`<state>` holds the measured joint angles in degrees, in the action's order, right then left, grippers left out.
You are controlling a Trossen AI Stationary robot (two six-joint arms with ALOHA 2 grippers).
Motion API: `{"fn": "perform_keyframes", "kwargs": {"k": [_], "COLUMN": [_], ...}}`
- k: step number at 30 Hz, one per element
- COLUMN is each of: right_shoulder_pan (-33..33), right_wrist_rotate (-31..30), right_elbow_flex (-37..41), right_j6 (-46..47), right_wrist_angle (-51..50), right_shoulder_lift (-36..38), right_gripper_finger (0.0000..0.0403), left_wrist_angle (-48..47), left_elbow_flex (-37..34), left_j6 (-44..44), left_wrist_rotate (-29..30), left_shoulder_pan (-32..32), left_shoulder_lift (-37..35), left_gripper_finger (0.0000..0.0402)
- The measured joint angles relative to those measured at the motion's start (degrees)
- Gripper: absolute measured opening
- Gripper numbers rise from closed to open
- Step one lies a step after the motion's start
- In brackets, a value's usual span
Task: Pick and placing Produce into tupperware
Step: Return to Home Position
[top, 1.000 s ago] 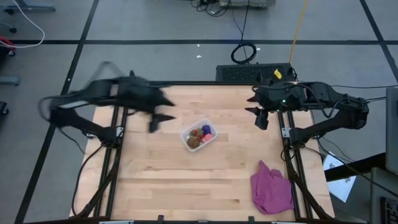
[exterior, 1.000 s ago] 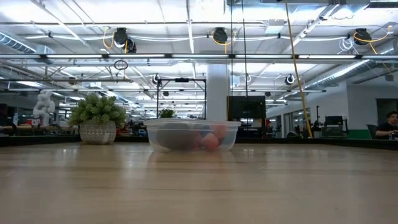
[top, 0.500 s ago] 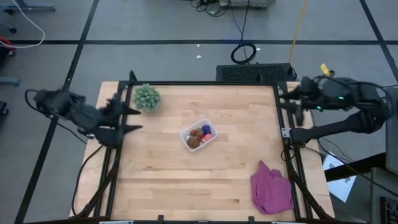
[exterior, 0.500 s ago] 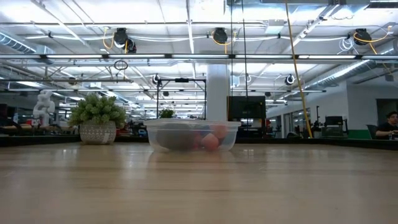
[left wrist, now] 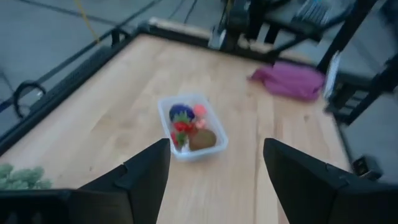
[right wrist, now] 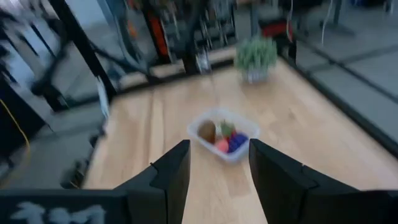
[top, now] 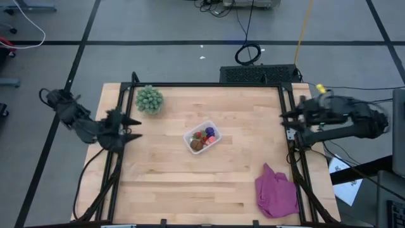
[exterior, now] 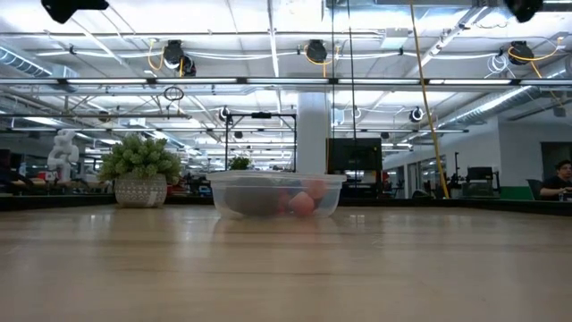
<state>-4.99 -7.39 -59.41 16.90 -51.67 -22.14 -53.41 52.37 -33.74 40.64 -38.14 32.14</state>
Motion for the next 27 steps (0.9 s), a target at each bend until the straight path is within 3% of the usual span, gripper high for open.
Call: {"fn": "perform_keyframes", "kwargs": {"k": [6, 11, 16, 19, 27], "right_shoulder_pan": [0.8, 5.4, 8.9, 9.1, 9.1], "right_wrist_rotate": [0.1, 3.9, 13.3, 13.8, 13.3], "right_elbow_flex": [-0.1, 7.9, 20.8, 28.9, 39.5], "right_j6": [2.0, -0.8, -5.7, -7.4, -9.0], "right_wrist_angle": [-1.3, 8.2, 29.1, 41.9, 58.8], "right_shoulder_lift": [13.5, 21.4, 20.5, 18.1, 16.1], "right_gripper_finger": [0.0155, 0.0155, 0.0155, 0.0155, 0.0155], "left_wrist_angle": [1.5, 3.2, 19.3, 29.4, 30.9], "left_elbow_flex": [-3.3, -8.8, -17.6, -22.0, -27.1], "left_j6": [1.1, -2.0, 1.6, 7.1, 5.6], "left_wrist_rotate": [3.1, 3.6, 6.0, 4.4, 6.0], "left_shoulder_pan": [-3.2, -3.8, -3.8, -3.8, -2.5], "left_shoulder_lift": [-10.4, -11.2, -10.8, -10.3, -10.1], "left_gripper_finger": [0.0265, 0.0263, 0.0258, 0.0261, 0.0265]}}
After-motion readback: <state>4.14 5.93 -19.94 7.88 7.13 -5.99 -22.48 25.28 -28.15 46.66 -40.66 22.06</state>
